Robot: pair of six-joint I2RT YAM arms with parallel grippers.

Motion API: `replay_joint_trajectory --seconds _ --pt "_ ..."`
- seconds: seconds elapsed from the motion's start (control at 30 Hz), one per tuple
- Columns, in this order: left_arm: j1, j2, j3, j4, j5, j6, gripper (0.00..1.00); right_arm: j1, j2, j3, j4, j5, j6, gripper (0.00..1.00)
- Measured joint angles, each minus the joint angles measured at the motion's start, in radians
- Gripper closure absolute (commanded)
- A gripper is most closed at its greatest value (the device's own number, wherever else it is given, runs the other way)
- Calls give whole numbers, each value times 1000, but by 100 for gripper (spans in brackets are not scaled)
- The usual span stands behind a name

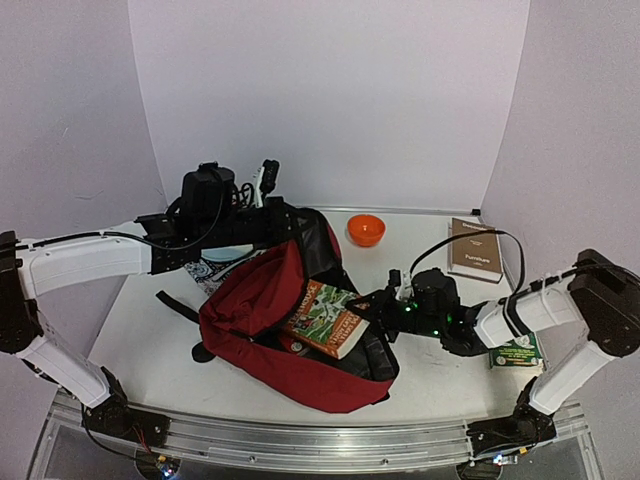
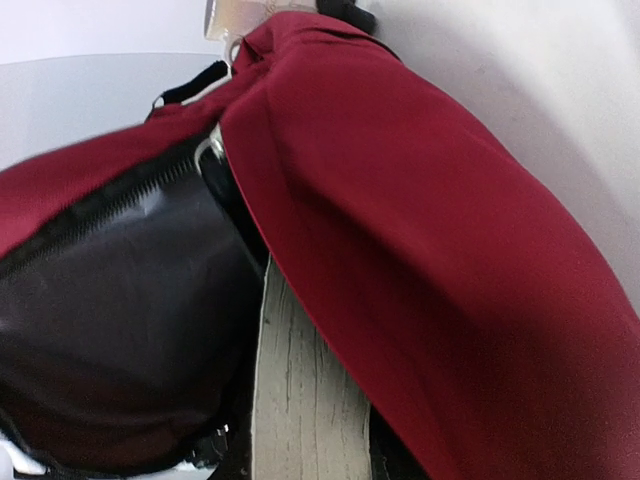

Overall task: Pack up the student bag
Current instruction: Place the book in the largest pocket of the bag.

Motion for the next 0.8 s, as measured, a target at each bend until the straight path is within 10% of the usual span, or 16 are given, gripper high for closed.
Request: replay_joint_trajectory --seconds 0.8 --pt "-56 0 -39 83 27 -58 100 120 335 274 99 319 1 100"
